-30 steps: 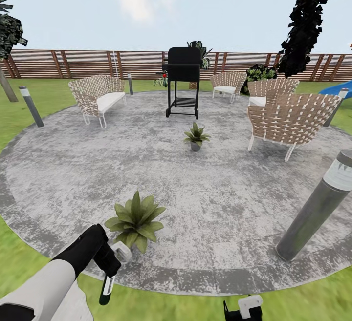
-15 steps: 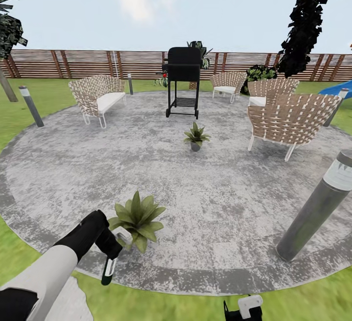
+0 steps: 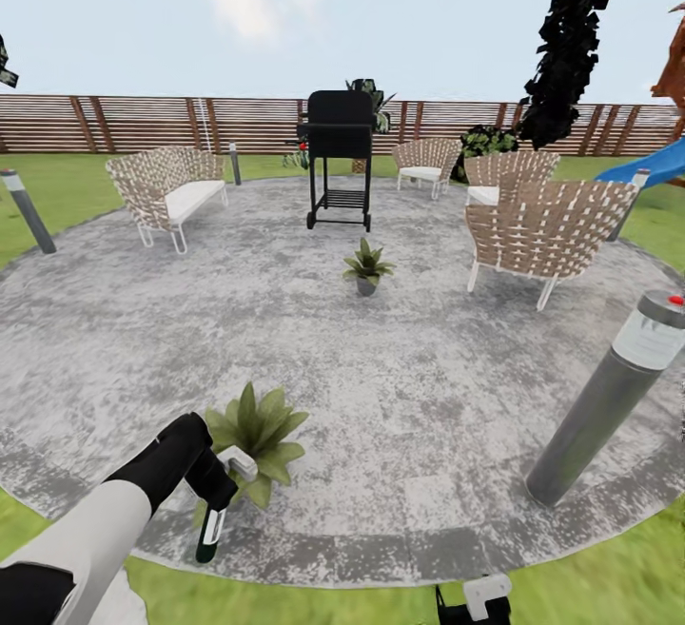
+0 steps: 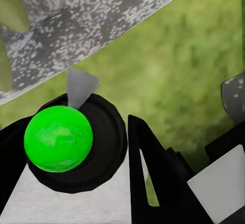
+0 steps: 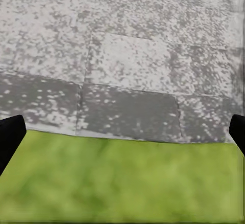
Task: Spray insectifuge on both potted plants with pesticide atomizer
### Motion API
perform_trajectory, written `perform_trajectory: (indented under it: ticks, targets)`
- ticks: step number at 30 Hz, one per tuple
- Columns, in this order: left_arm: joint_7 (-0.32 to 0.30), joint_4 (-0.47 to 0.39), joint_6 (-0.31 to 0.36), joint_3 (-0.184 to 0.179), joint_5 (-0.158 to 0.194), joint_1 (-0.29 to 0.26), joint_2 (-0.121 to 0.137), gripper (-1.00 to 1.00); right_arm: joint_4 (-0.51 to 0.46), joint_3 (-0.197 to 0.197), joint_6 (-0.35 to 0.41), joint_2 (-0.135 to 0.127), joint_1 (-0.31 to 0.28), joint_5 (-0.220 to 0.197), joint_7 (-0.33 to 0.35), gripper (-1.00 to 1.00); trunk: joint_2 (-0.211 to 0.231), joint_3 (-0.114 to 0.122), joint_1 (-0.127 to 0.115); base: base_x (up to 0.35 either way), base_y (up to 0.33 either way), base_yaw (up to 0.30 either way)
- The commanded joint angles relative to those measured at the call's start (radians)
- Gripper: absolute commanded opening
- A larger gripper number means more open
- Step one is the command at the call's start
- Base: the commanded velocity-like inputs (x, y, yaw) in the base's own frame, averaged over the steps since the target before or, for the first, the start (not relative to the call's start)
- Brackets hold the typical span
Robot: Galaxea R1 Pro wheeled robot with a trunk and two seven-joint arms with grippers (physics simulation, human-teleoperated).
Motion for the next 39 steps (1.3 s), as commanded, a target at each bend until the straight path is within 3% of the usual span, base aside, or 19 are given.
perform_trajectory:
  ticks: [1,19,39]
  targets:
    - [-0.009,-0.002,0.004,-0.004,-0.007,0.000,0.001,-1.00,0.001,0.005,0.000,0.000,-0.001,0.008,-0.010,1.00,0.000,-0.001,0.000,0.005,0.000,-0.117]
    - [-0.010,0.047,0.002,-0.004,-0.004,0.006,0.006,-1.00,0.001,0.005,0.000,0.001,-0.001,0.008,-0.010,1.00,0.000,-0.001,0.000,0.001,0.000,-0.011]
    - [-0.003,0.077,-0.001,0.000,-0.009,0.008,0.005,-1.00,0.001,0.005,0.000,0.001,-0.001,0.008,-0.010,1.00,0.000,-0.003,0.000,0.103,0.000,0.000]
